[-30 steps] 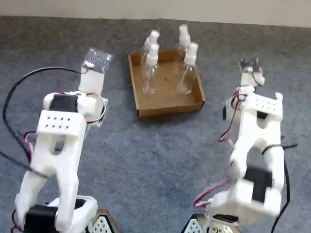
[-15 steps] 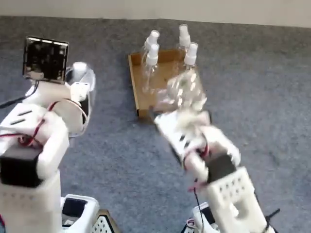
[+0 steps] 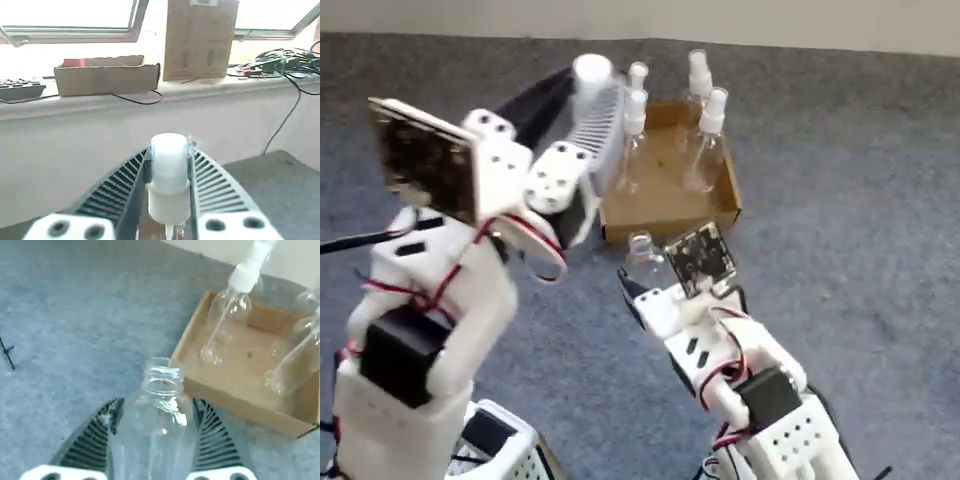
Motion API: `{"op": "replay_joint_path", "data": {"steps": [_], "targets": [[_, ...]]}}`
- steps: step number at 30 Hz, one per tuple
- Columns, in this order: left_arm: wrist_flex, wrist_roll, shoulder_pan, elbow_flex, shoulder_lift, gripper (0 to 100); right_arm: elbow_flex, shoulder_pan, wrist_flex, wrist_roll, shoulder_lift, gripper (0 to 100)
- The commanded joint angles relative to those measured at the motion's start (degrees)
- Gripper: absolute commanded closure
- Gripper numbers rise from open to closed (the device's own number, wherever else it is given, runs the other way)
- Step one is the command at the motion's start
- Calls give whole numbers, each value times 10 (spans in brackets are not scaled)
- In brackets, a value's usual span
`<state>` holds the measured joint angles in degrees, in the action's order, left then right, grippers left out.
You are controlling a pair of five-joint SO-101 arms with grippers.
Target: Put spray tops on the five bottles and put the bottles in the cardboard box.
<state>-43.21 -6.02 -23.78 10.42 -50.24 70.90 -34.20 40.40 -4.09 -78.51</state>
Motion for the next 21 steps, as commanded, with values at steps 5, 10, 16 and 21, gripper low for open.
{"op": "replay_joint_path", "data": {"steps": [5, 10, 16, 21], "targets": [[102, -3, -90, 68, -6, 947, 72, -14, -80, 14, -137, 995], [104, -4, -92, 92, -6, 947, 78, -14, -80, 16, -170, 995], [105, -5, -92, 117, -6, 947, 81, -15, -80, 17, -175, 995], [105, -5, -92, 114, -6, 947, 81, -15, -80, 17, -175, 995]]}}
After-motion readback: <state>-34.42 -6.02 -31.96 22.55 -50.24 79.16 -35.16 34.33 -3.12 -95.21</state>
